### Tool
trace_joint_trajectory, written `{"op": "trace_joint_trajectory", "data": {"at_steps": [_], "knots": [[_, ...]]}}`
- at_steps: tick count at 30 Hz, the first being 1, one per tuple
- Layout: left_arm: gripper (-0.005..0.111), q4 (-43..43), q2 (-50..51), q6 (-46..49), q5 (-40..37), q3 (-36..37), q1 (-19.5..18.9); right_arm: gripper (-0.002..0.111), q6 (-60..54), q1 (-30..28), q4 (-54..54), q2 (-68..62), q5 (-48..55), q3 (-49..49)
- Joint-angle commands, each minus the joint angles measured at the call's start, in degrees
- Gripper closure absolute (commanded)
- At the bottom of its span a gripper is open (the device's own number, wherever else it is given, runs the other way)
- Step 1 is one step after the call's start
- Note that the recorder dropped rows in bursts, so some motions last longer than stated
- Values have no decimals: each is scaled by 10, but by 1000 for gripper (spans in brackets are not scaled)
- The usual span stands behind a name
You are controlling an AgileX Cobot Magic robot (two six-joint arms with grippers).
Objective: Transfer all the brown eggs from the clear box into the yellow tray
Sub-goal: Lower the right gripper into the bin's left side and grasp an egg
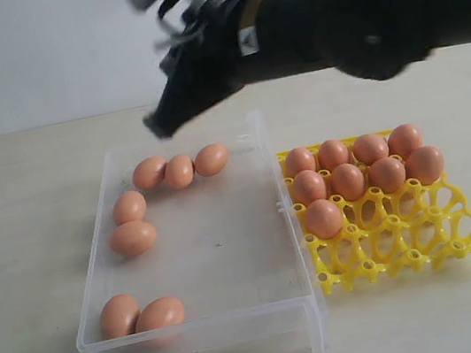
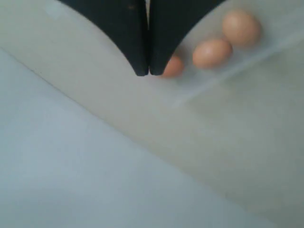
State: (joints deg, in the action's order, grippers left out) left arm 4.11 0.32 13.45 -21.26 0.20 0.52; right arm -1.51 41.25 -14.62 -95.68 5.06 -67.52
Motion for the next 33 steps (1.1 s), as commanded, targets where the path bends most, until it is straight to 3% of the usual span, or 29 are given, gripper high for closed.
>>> {"op": "trace_joint_trajectory", "data": {"at_steps": [1,2,3,6,8,26,28,30,33], "knots": [[107,1,-3,0,4,-2,1,102,-433,43,164,-125,289,-155],[107,1,-3,0,4,-2,1,97,-445,46,172,-147,313,-176],[107,1,-3,0,4,-2,1,83,-466,53,189,-188,345,-222],[107,1,-3,0,4,-2,1,59,-504,58,236,-237,370,-276],[107,1,-3,0,4,-2,1,48,-510,61,252,-278,378,-314],[107,-12,-3,1,4,-2,0,49,-533,51,260,-410,314,-381],[107,-12,-3,1,4,-2,0,52,-533,46,259,-411,315,-381],[107,-12,-3,1,4,-2,0,67,-527,41,255,-411,315,-381],[107,-12,-3,1,4,-2,0,108,-505,37,270,-397,320,-381]]}}
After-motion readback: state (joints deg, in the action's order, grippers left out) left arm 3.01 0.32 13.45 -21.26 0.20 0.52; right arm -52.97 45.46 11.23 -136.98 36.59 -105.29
